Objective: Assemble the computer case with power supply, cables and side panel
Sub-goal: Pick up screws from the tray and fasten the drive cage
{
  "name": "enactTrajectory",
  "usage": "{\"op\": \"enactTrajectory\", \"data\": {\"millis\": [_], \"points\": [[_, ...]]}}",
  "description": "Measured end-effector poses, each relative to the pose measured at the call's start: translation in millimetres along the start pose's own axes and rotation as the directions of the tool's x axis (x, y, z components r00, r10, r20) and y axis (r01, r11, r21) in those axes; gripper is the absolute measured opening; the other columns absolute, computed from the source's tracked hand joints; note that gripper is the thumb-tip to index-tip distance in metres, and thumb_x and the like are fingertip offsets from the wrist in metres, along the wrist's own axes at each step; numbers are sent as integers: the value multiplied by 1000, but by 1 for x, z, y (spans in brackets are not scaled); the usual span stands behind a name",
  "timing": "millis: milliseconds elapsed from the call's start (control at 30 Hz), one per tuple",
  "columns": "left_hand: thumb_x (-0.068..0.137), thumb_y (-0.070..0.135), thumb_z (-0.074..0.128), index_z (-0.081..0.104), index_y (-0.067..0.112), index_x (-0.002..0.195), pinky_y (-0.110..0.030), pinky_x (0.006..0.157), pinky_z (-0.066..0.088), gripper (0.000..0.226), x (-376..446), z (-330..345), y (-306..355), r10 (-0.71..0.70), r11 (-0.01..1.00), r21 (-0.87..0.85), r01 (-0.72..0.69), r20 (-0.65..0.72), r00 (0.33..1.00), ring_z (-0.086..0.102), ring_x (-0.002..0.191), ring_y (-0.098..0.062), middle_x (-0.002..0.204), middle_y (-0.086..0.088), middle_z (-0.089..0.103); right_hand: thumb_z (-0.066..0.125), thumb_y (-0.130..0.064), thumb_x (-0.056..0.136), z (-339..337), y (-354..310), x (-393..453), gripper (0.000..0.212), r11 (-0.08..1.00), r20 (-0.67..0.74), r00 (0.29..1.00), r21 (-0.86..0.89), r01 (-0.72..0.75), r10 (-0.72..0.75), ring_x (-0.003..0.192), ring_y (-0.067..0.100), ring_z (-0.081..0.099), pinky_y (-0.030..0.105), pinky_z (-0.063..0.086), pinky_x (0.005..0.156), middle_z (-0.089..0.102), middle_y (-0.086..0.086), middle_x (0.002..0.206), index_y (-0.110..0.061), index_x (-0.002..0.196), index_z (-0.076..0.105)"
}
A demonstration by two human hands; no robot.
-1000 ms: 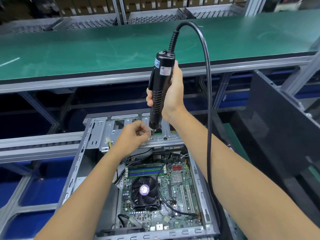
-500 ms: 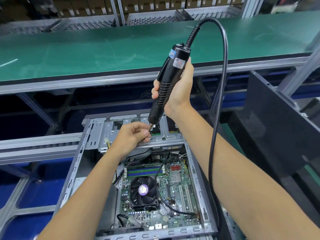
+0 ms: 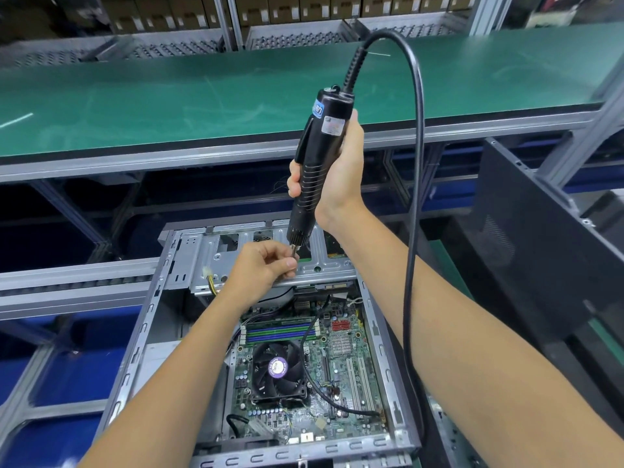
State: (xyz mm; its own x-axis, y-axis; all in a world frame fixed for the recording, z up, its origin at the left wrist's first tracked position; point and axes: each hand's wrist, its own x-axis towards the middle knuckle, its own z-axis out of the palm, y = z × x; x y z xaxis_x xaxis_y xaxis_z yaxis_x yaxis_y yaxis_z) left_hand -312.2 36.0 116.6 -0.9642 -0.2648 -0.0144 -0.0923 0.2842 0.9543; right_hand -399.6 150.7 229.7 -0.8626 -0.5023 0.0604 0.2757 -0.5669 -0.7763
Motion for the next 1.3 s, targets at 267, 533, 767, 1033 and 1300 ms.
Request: {"op": "enactTrajectory", "data": {"millis": [267,533,767,1033,1300], "points": [[84,-10,64,60,18,65,-17,62,52,34,0,-3,8,78,994,66,-84,80,994,66,60,-8,79,-4,68,24,-66,99,1,-2,1,71,1000,-8,1000,3,-15,15,44,20,42,25,36,41,48,9,55,-16,60,56],[79,-1,73,67,38,79,-13,67,49,39,6,-3,9,169,973,146,-176,60,984,64,68,-4,72,6,70,25,-66,98,7,0,5,73,1000,29,1000,6,-5,5,45,20,42,25,36,40,47,6,55,-21,52,60],[75,3,78,67,21,80,-16,69,49,22,14,-9,9,141,971,191,-145,36,989,62,70,-3,72,7,69,25,-65,99,7,4,11,70,1000,-45,999,-4,22,-22,43,21,41,25,36,40,47,7,54,-16,59,54],[76,19,79,67,9,75,-23,65,40,16,19,-11,12,186,849,480,-218,114,976,49,69,-11,76,5,56,25,-67,98,5,7,17,72,1000,-37,999,-9,27,-27,43,20,43,25,37,41,47,5,53,-20,52,57],[76,16,80,68,14,77,-25,68,49,12,25,-12,12,48,862,490,-134,185,982,61,74,-16,76,2,67,33,-79,84,1,20,23,69,987,79,996,-157,42,-30,46,21,41,28,35,43,45,6,56,-16,63,51]]}}
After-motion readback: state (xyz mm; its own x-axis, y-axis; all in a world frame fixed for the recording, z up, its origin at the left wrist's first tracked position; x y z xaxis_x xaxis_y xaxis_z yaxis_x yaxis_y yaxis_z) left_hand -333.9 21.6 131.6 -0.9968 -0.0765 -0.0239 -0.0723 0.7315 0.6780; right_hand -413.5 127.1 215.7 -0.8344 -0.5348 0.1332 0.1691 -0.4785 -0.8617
